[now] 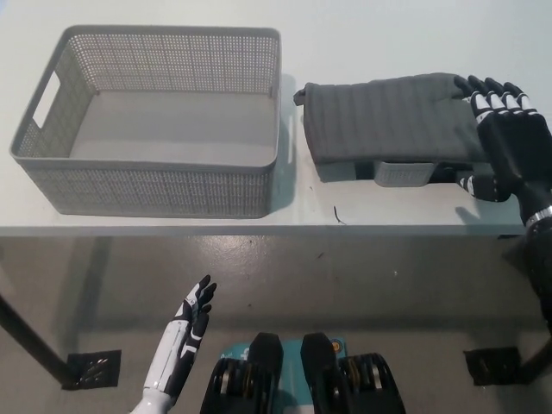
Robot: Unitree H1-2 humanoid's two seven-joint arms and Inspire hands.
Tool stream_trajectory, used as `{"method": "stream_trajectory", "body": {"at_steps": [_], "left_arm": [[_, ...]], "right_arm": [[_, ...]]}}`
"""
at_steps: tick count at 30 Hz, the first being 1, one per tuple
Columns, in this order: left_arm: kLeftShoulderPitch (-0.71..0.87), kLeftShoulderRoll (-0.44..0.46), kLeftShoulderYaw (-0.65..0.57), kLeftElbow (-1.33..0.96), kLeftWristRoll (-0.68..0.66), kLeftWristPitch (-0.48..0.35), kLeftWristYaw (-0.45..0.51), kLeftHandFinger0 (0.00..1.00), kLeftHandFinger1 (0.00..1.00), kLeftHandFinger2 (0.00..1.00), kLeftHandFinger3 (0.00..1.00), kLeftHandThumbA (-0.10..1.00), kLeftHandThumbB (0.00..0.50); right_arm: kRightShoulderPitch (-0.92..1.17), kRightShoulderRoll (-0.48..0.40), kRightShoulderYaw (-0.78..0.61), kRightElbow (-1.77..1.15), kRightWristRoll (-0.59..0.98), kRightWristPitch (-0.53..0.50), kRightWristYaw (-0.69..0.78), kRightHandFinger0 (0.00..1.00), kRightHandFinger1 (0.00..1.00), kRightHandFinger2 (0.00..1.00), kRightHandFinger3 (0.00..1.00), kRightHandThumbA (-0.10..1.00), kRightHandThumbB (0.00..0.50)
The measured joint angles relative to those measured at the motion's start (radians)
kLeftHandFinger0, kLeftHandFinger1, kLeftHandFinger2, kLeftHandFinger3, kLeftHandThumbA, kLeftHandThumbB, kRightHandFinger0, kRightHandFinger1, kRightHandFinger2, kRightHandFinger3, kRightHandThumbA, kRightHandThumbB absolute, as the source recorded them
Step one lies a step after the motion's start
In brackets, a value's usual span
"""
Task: Usethe right hand to pick up a oven gloves on top of a leveled container and place it into another larger container on the left side
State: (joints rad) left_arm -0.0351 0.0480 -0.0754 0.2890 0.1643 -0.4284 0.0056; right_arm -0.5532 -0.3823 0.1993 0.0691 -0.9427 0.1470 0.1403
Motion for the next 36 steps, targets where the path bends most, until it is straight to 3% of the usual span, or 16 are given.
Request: {"method": "stream_trajectory", "body": {"at_steps": [13, 17, 20, 25, 29, 35, 36], "left_arm": [[0.0, 0.0, 0.0, 0.005, -0.002, -0.002, 0.0, 1.0, 1.0, 1.0, 1.0, 1.0, 0.126], [0.001, 0.0, 0.0, 0.005, -0.002, -0.002, 0.0, 1.0, 1.0, 1.0, 1.0, 1.0, 0.13], [0.001, 0.0, 0.0, 0.005, -0.002, -0.002, 0.001, 1.0, 1.0, 1.0, 1.0, 1.0, 0.125], [0.002, 0.001, 0.0, 0.005, -0.003, -0.002, 0.006, 1.0, 1.0, 1.0, 1.0, 1.0, 0.109], [0.002, 0.001, 0.0, 0.005, -0.004, -0.003, 0.014, 1.0, 1.0, 1.0, 1.0, 1.0, 0.126], [0.003, 0.001, 0.0, 0.007, -0.005, -0.003, 0.015, 1.0, 1.0, 1.0, 1.0, 1.0, 0.131], [0.003, 0.001, -0.001, 0.007, -0.006, -0.003, 0.015, 1.0, 1.0, 1.0, 1.0, 1.0, 0.127]], "right_arm": [[-0.062, 0.01, 0.055, 0.14, -0.022, 0.029, -0.002, 1.0, 1.0, 1.0, 1.0, 1.0, 0.27], [-0.094, 0.022, 0.07, 0.191, -0.022, 0.035, -0.003, 1.0, 1.0, 1.0, 1.0, 1.0, 0.293], [-0.124, 0.029, 0.084, 0.25, -0.022, 0.036, -0.007, 1.0, 1.0, 1.0, 1.0, 1.0, 0.278], [-0.153, 0.037, 0.119, 0.34, -0.032, 0.035, -0.046, 1.0, 1.0, 1.0, 1.0, 1.0, 0.28], [-0.182, 0.038, 0.165, 0.433, -0.052, 0.035, -0.093, 1.0, 1.0, 1.0, 1.0, 1.0, 0.324], [-0.259, 0.037, 0.263, 0.616, -0.096, 0.043, -0.163, 1.0, 1.0, 1.0, 1.0, 1.0, 0.327], [-0.277, 0.037, 0.281, 0.635, -0.102, 0.045, -0.167, 1.0, 1.0, 1.0, 1.0, 0.9, 0.331]]}}
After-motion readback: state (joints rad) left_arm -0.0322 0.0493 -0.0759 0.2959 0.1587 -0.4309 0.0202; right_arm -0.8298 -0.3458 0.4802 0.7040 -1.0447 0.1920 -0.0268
